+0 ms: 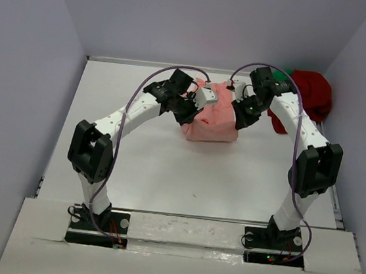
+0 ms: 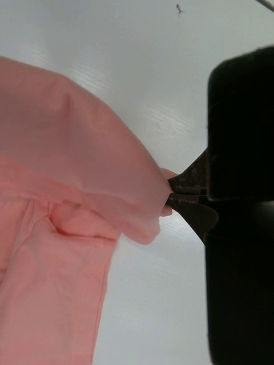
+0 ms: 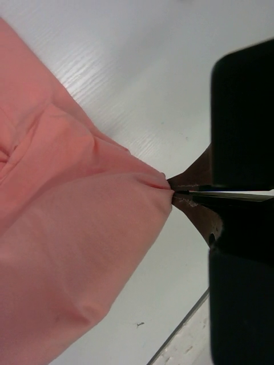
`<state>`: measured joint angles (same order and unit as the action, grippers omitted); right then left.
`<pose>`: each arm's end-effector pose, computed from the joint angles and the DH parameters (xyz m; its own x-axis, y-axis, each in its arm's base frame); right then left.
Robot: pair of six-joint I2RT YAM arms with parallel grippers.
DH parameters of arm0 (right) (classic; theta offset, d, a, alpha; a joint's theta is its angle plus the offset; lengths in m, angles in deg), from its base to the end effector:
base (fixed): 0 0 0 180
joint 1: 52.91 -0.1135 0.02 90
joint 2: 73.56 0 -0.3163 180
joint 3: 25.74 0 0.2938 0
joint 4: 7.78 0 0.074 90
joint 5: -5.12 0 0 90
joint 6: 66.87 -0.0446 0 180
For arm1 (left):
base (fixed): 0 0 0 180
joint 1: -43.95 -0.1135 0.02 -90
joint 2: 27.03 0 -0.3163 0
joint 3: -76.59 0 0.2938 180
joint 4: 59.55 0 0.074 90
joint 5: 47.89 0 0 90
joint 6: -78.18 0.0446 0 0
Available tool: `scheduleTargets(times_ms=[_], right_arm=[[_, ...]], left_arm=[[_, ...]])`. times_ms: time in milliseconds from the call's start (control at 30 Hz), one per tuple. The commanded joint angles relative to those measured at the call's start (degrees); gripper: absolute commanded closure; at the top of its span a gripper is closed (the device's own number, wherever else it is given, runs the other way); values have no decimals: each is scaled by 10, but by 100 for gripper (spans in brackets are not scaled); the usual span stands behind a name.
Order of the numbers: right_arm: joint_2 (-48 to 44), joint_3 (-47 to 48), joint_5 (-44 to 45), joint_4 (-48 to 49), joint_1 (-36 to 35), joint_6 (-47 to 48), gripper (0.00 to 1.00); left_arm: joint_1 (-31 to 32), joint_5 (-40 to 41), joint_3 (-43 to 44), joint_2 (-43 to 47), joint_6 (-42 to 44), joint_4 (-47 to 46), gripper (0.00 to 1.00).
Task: Fold and stack the t-shirts
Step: Fold the long partially folded tshirt into a neat square
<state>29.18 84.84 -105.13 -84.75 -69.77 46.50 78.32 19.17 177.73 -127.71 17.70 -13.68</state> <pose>0.3995 0.1372 0.3538 -0.6661 -0.5907 -0.4553 -0.7128 0.6839 0.1556 0.3643 -0.2702 0.3447 -0.1441 0.6483 -0.7477 0.9386 0.3289 0.1044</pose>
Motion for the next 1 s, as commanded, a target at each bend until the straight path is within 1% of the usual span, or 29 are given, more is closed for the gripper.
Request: scheduleTargets(times_ms=[0, 100, 200, 267, 433, 667, 967], right_arm=[[39, 58, 2, 17, 3, 12, 100], [79, 89, 5, 18, 3, 15, 100], [116, 152, 10, 17, 3, 15, 100], [138, 177, 19, 16, 3, 15, 100], [161, 242, 42, 27, 3, 14, 100], [153, 255, 86, 64, 9, 2, 100], [131, 232, 101, 102, 9, -4, 100]], left_arm=[[-8, 61, 60, -24, -23, -31, 100], [-12, 72, 98, -50, -20, -29, 100], [-16, 77, 127, -75, -14, -23, 100], [-18, 80, 142, -86, -14, -19, 100], [-27, 90, 140, -78, -23, -44, 100], [-30, 127, 127, -54, -40, -83, 100], [-31, 175, 126, -50, -58, -108, 100]])
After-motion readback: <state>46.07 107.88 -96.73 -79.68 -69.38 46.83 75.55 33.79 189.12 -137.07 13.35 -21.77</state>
